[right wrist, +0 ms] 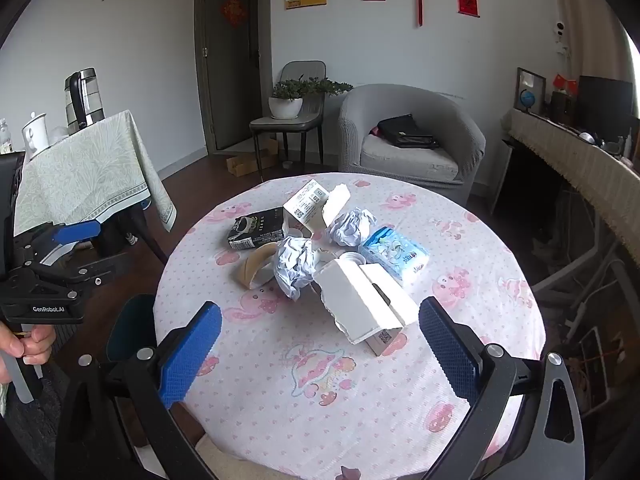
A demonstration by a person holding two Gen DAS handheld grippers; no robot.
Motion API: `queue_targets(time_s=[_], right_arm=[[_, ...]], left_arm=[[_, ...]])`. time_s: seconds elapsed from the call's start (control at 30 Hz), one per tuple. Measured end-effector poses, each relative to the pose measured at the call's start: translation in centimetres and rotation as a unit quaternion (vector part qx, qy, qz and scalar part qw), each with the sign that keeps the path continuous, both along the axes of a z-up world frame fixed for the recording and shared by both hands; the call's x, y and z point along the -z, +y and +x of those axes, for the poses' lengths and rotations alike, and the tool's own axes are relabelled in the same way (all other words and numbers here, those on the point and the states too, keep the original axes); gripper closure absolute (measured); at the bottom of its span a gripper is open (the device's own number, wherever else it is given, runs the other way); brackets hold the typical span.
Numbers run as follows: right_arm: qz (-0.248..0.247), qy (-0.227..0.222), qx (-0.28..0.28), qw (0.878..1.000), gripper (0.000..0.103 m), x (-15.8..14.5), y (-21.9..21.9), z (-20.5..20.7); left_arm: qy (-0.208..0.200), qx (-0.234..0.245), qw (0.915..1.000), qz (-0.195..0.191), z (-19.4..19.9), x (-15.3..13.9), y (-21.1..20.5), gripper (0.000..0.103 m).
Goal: Collect trash
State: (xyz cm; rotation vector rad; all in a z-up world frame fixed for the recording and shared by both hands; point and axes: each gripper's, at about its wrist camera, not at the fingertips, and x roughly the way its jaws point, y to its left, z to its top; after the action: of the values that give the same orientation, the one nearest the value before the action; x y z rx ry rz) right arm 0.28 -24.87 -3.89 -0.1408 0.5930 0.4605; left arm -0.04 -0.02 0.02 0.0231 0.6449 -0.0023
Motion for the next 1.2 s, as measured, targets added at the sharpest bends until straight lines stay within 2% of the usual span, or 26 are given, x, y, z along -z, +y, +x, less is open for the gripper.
queue_targets(time_s=[1.2], right_arm=[[-0.003, 0.002, -0.001, 1.000, 0.003, 0.19, 0.28, 0.19]], left_arm=[[0.014, 0.002, 0.9999, -0.009, 0.33, 0.32, 0.03, 0.003]])
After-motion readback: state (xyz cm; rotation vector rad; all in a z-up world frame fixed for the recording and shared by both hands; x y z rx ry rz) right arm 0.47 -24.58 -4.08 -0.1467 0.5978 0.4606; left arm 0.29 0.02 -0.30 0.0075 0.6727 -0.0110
